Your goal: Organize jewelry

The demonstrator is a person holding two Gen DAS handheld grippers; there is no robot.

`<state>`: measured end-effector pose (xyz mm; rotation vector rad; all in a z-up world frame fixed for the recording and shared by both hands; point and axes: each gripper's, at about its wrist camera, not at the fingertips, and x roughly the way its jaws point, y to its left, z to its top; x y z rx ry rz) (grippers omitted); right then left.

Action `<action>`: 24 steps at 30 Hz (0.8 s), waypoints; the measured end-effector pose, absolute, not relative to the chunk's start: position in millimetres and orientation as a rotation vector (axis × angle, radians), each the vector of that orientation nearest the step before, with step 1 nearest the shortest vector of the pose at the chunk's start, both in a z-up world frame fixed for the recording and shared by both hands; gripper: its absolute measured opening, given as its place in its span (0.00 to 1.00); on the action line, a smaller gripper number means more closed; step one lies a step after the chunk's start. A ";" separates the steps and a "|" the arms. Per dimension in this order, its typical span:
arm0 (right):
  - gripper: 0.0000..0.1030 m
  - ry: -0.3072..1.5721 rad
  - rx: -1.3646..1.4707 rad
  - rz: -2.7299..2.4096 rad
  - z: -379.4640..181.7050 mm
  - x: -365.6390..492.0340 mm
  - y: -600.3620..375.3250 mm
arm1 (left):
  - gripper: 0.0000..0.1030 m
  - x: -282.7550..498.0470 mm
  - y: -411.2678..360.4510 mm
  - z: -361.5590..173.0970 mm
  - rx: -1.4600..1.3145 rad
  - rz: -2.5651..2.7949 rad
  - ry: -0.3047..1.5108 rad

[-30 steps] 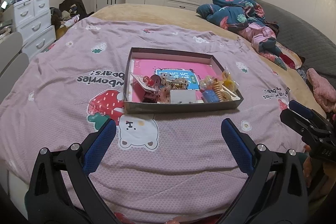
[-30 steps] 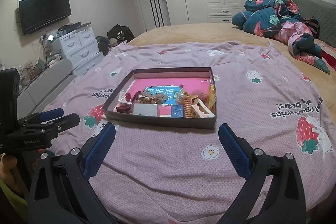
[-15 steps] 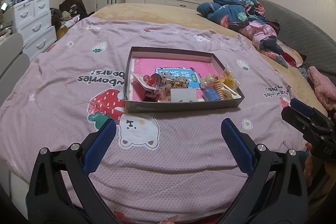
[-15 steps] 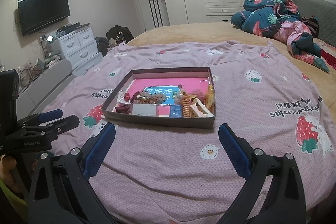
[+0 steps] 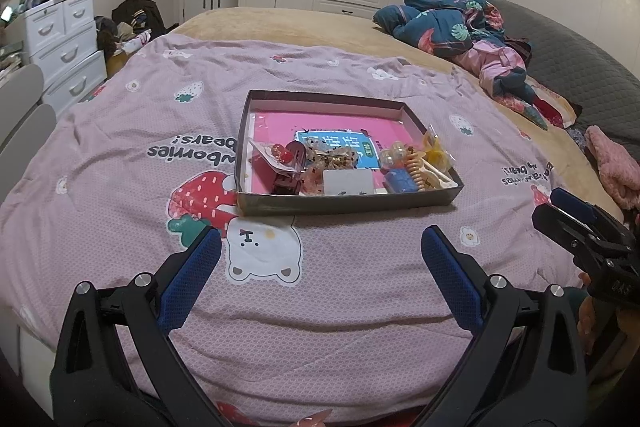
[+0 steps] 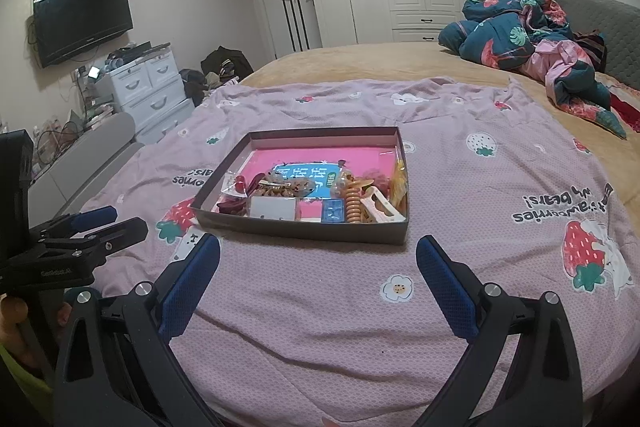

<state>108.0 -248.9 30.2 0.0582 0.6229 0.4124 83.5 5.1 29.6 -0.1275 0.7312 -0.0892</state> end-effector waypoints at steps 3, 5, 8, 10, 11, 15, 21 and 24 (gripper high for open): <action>0.95 0.623 0.055 0.411 29.8 108.0 -249.1 | 0.91 83.0 7.1 29.7 -0.131 -0.089 0.735; 0.95 0.623 0.055 0.412 29.7 108.1 -248.9 | 0.91 83.0 5.1 29.9 -0.136 -0.091 0.734; 0.95 0.623 0.057 0.410 29.9 108.1 -249.3 | 0.91 81.8 6.2 30.2 -0.128 -0.082 0.735; 0.95 0.623 0.055 0.409 29.8 108.5 -249.2 | 0.91 82.4 4.8 29.9 -0.136 -0.096 0.736; 0.95 0.623 0.055 0.408 29.4 108.7 -249.2 | 0.91 82.4 4.7 29.7 -0.134 -0.097 0.738; 0.95 0.623 0.053 0.408 29.5 108.6 -249.4 | 0.91 81.9 3.0 29.5 -0.120 -0.096 0.743; 0.95 0.626 0.057 0.404 28.8 109.4 -251.4 | 0.91 84.3 4.4 27.3 -0.122 -0.081 0.754; 0.95 0.627 0.060 0.400 27.4 110.2 -252.3 | 0.91 84.6 6.0 26.6 -0.143 -0.098 0.750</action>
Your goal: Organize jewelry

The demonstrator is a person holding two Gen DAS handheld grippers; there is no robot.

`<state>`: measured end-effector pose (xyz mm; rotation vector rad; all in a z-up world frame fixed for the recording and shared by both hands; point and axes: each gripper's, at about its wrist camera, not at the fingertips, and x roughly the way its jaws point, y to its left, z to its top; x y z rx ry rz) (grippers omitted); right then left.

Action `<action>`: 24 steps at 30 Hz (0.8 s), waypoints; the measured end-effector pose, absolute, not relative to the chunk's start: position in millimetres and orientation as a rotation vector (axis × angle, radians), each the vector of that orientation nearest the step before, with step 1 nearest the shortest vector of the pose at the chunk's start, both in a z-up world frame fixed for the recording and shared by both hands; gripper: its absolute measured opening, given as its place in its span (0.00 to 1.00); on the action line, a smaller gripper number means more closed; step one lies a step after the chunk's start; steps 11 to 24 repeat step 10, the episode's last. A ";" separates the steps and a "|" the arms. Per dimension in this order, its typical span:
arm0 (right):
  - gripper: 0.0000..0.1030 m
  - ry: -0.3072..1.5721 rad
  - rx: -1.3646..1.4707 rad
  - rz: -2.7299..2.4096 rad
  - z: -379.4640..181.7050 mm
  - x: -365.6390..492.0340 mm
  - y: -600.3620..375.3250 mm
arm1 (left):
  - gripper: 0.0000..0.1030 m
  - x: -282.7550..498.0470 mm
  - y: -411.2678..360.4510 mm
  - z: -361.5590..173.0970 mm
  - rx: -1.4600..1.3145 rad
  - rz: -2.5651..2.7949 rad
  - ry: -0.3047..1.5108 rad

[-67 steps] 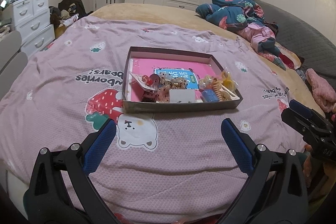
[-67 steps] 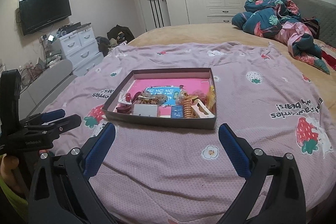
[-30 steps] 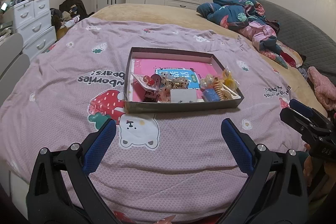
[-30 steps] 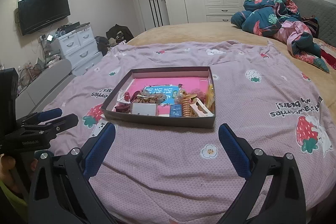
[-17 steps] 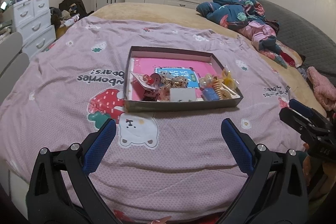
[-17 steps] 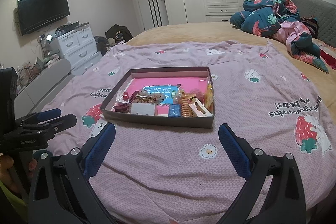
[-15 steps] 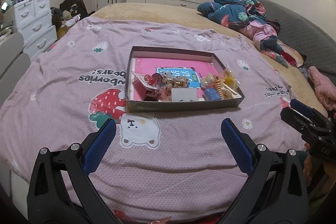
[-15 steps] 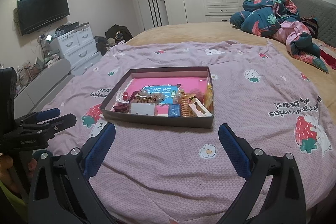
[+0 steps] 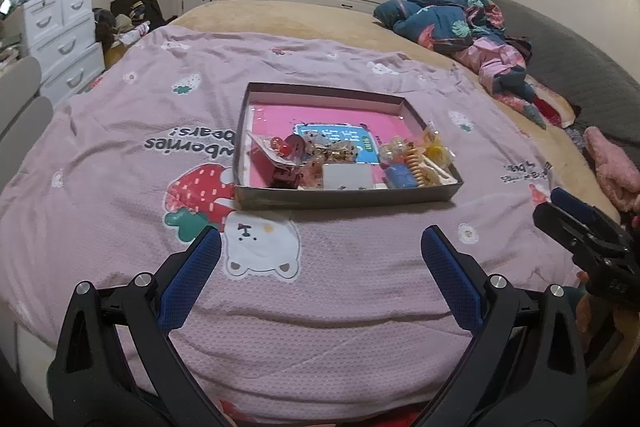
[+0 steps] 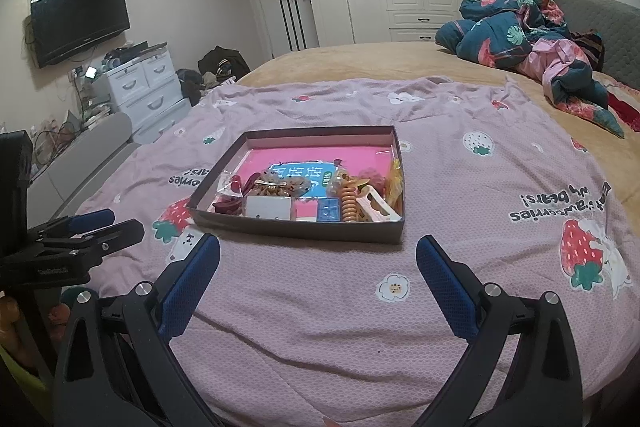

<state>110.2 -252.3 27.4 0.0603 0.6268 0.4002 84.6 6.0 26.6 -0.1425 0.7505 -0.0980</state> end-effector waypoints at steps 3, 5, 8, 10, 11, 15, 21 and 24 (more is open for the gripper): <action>0.95 0.632 0.073 0.390 24.7 115.0 -255.9 | 0.91 89.1 13.5 22.6 -0.157 -0.056 0.757; 0.96 0.637 0.094 0.349 20.3 125.7 -268.1 | 0.91 97.7 28.5 15.8 -0.187 -0.013 0.775; 0.96 0.659 0.128 0.233 8.2 155.9 -295.7 | 0.91 118.8 65.2 3.3 -0.251 0.088 0.797; 0.96 0.699 0.143 0.079 -7.8 193.2 -328.7 | 0.91 135.3 95.9 -6.0 -0.267 0.186 0.796; 0.96 0.699 0.143 0.079 -7.8 193.2 -328.7 | 0.91 135.3 95.9 -6.0 -0.267 0.186 0.796; 0.96 0.699 0.143 0.079 -7.8 193.2 -328.7 | 0.91 135.3 95.9 -6.0 -0.267 0.186 0.796; 0.96 0.699 0.143 0.079 -7.8 193.2 -328.7 | 0.91 135.3 95.9 -6.0 -0.267 0.186 0.796; 0.96 0.699 0.143 0.079 -7.8 193.2 -328.7 | 0.91 135.3 95.9 -6.0 -0.267 0.186 0.796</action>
